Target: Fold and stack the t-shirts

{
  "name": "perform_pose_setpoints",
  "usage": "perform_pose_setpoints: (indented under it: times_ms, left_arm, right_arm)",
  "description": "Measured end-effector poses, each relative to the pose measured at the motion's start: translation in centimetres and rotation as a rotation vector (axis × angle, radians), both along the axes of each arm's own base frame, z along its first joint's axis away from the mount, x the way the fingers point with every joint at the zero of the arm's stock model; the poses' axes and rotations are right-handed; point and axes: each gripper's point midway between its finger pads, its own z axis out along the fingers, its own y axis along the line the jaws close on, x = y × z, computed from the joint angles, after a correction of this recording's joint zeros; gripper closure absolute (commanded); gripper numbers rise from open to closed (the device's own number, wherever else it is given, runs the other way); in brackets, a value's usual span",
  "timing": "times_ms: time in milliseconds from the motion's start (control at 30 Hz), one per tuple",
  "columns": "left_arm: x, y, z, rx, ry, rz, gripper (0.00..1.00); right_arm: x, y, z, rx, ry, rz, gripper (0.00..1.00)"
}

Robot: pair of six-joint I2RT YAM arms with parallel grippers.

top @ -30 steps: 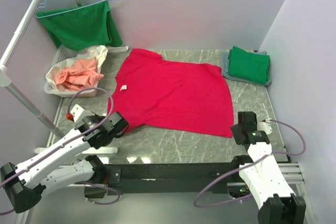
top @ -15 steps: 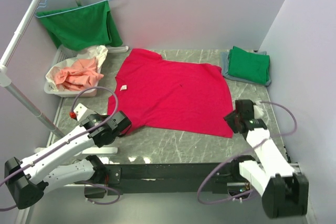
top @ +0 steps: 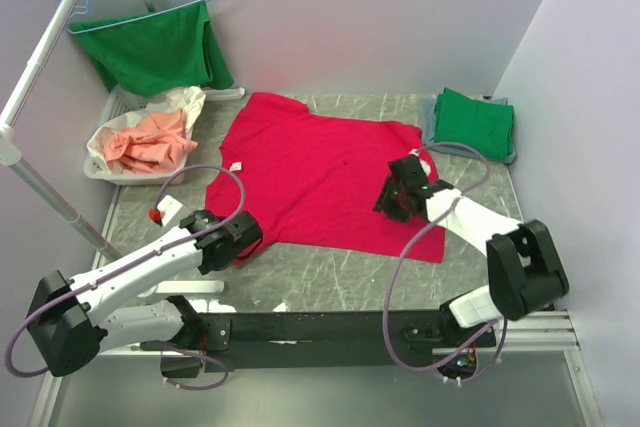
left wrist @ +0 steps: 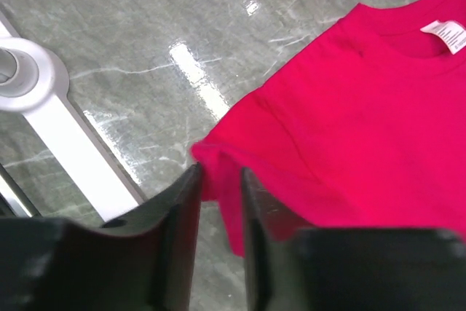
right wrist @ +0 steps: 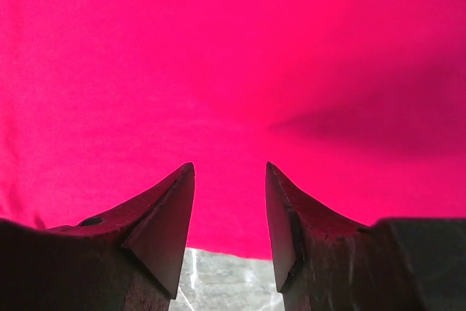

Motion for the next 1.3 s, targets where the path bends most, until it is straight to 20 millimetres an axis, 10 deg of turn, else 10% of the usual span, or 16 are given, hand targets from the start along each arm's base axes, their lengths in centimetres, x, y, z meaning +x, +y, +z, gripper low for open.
perform_pose_setpoints:
  times_ms: [267, 500, 733, 1033, 1300]
  left_arm:
    - [0.7, -0.5, 1.0, -0.002, -0.019, -0.005, 0.36]
    - [2.7, -1.9, 2.4, 0.029, -0.038, -0.067, 0.39]
    - [6.6, -2.9, -0.4, 0.022, 0.084, -0.115, 0.48]
    - [12.6, -4.4, -2.7, -0.093, 0.172, -0.248, 0.58]
    - [9.9, -5.4, -6.2, -0.138, 0.286, -0.389, 0.6]
  right_arm:
    - [0.7, 6.2, 0.8, -0.043, -0.026, 0.218, 0.49]
    - [-0.9, 12.2, 2.8, -0.037, -0.101, 0.417, 0.5]
    - [-3.1, 19.3, 1.5, -0.078, -0.108, 0.602, 0.52]
    - [-1.5, 18.6, 0.3, -0.163, -0.074, 0.556, 0.51]
    - [-2.0, 10.9, -2.9, -0.242, 0.05, 0.398, 0.5]
